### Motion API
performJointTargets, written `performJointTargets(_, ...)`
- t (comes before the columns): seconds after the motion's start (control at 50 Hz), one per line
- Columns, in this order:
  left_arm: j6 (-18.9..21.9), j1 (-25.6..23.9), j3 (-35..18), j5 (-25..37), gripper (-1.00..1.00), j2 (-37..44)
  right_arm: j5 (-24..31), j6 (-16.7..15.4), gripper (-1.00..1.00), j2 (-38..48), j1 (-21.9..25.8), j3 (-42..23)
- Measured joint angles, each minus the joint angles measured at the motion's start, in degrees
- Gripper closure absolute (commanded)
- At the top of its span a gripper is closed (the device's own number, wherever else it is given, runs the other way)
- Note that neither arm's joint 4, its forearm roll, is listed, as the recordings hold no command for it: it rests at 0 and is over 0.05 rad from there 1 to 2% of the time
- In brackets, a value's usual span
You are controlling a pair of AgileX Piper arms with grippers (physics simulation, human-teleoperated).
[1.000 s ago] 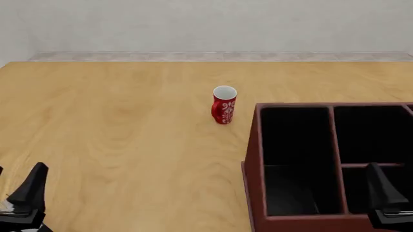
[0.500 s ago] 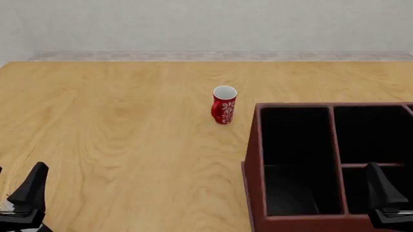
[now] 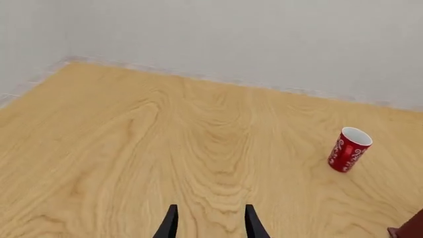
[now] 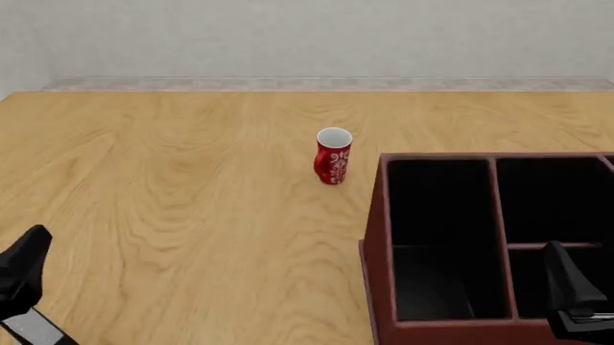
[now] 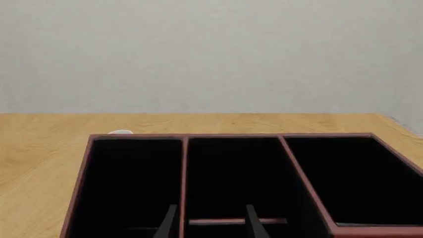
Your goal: Pick up the book and place it in the left compartment of the caddy.
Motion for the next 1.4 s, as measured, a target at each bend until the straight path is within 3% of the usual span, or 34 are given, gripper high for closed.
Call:
performJointTargets(0.14, -2.2, 0.7, -9.4, 13.5, -1.00, 1.5, 0.0, 0.0, -1.00, 0.0, 0.0, 0.0)
performJointTargets(0.34, -8.4, 1.5, -24.6, 35.4, -1.00, 7.2, 0.0, 0.0, -1.00, 0.0, 0.0, 0.0)
performJointTargets(0.58, -12.2, 4.6, -34.3, 47.0, -1.00, 15.6, 0.0, 0.0, -1.00, 0.0, 0.0, 0.0)
performJointTargets(0.86, -17.0, 7.0, -34.5, 50.8, -1.00, 20.1, 0.0, 0.0, -1.00, 0.0, 0.0, 0.0)
performJointTargets(1.12, -21.8, 7.5, -29.3, 51.7, -1.00, 19.9, 0.0, 0.0, -1.00, 0.0, 0.0, 0.0)
performJointTargets(1.4, -24.1, 7.4, -25.9, 51.9, -1.00, 19.4, 0.0, 0.0, -1.00, 0.0, 0.0, 0.0)
